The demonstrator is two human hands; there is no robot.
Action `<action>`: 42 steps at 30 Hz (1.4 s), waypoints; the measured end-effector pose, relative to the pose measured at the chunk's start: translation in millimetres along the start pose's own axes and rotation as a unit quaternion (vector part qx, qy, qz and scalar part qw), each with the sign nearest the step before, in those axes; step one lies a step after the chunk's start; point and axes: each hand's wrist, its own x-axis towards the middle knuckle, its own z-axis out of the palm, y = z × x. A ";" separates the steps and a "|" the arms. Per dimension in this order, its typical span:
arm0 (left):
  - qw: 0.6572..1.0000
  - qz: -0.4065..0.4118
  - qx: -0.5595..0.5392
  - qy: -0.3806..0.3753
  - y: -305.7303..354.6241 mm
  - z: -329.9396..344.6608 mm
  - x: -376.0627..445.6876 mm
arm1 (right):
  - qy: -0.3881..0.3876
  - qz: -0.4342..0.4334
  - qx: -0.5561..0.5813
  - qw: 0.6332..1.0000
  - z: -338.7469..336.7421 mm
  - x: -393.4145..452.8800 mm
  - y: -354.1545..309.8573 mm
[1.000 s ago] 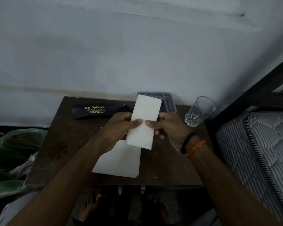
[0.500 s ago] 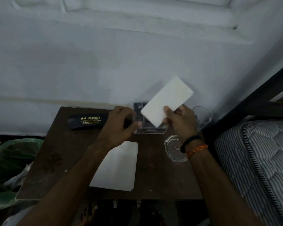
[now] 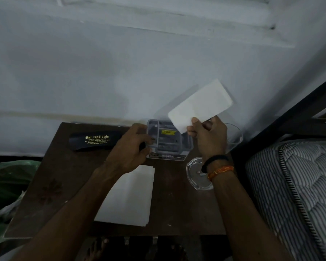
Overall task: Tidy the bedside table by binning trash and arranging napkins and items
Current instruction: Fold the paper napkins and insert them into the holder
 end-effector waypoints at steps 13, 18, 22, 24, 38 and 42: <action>0.974 -0.092 -0.193 0.076 15.8 -17.0 16.5 | -0.183 -0.049 -0.141 0.972 13.6 -8.1 -5.7; 0.980 -0.066 -0.161 0.100 17.4 -9.0 23.5 | -0.207 -0.054 -0.171 0.962 15.5 -9.8 -5.4; 0.975 -0.066 -0.180 0.116 23.3 -5.6 27.7 | -0.173 -0.083 -0.271 0.943 14.0 -9.6 -6.7; 0.971 -0.069 -0.194 0.118 26.8 -4.7 30.4 | -0.140 -0.096 -0.297 0.940 13.1 -8.0 -7.3; 0.980 -0.075 -0.098 0.158 32.4 13.5 56.6 | -0.073 -0.108 -0.366 0.921 13.8 2.5 7.0; 0.978 -0.088 -0.096 0.163 33.9 16.1 58.9 | -0.068 -0.114 -0.386 0.913 15.8 3.1 11.7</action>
